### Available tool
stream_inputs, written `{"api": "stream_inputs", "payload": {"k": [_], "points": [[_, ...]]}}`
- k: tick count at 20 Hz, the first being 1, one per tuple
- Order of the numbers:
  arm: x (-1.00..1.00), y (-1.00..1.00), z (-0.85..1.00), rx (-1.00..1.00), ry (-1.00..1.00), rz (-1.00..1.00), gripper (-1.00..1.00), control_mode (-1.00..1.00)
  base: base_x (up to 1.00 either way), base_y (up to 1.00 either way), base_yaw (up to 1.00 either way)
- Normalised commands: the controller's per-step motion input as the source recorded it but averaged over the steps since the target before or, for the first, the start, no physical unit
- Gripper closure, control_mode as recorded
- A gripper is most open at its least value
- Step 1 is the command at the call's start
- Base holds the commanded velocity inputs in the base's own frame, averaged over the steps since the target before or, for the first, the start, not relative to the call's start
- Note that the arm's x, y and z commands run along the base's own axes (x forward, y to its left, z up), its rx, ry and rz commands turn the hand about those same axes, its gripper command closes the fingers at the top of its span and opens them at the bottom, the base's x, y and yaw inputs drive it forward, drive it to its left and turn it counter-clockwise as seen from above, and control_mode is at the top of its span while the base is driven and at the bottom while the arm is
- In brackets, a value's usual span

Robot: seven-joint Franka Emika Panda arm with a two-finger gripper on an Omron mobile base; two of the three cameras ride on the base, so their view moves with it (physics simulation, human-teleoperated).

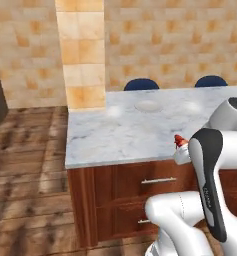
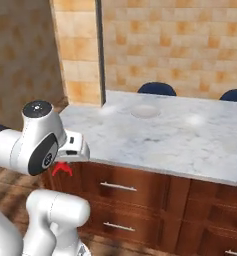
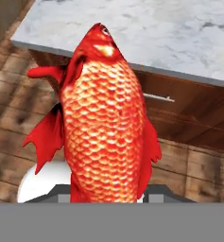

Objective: Take the fish from the fridge and place it on the digital scale on the counter by the fridge. Wait a few seconds for a reading, then move it to the plate on the dining counter.

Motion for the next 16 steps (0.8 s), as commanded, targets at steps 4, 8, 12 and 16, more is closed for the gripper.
{"api": "stream_inputs", "payload": {"k": [4, 8, 12, 16], "points": [[0.0, 0.0, 0.0, 0.0, 0.0, 0.0, 1.0, 1.0, 0.94, 0.13, -0.68], [0.0, 0.0, 0.0, 0.0, 0.0, 0.0, 1.0, 1.0, 1.0, 0.77, -0.4], [0.0, 0.0, 0.0, 0.0, 0.0, 0.0, 1.0, 1.0, 0.99, 0.51, -0.01], [0.0, 0.0, 0.0, 0.0, 0.0, 0.0, 1.0, 1.0, 1.0, -0.19, 0.21]]}}
